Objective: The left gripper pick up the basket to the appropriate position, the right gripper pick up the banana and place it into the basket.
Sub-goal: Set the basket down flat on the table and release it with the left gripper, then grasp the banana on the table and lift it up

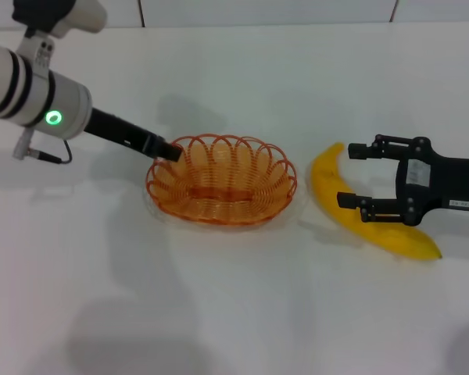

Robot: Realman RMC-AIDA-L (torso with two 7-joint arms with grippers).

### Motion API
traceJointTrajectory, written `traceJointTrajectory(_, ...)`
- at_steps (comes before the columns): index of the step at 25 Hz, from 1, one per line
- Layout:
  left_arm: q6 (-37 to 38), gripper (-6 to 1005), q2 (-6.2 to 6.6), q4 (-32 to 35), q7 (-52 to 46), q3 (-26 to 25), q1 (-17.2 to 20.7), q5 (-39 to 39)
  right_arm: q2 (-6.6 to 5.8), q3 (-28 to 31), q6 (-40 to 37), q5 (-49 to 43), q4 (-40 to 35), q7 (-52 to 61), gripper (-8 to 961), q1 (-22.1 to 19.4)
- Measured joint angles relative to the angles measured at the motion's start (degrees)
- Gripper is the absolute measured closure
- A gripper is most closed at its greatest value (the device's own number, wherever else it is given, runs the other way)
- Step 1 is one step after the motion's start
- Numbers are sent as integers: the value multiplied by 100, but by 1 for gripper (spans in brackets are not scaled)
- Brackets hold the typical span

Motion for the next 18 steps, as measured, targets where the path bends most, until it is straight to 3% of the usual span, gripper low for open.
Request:
traceJointTrajectory(1,59,762,-6,220,18,1,98,-20,-6,1,-3,-1,0,0,166,-18)
traceJointTrajectory(3,247,626,-24,783,66,21,392,-156,-21,5,-8,1,0,0,166,-46)
traceJointTrajectory(4,385,558,-33,1208,137,80,650,-341,-29,8,-10,16,0,0,166,-59)
traceJointTrajectory(8,889,463,-12,2739,782,570,1969,-1439,-31,10,-19,148,0,-11,166,-102)
traceJointTrajectory(10,930,416,-12,3187,1301,796,2577,-1923,-45,9,-28,260,0,-25,166,-184)
traceJointTrajectory(15,894,289,-40,3261,2798,1031,3701,-2783,-78,9,-32,407,0,-37,166,-291)
traceJointTrajectory(18,815,193,-47,2748,4305,1038,4165,-3503,-79,9,-32,435,0,-39,166,-346)
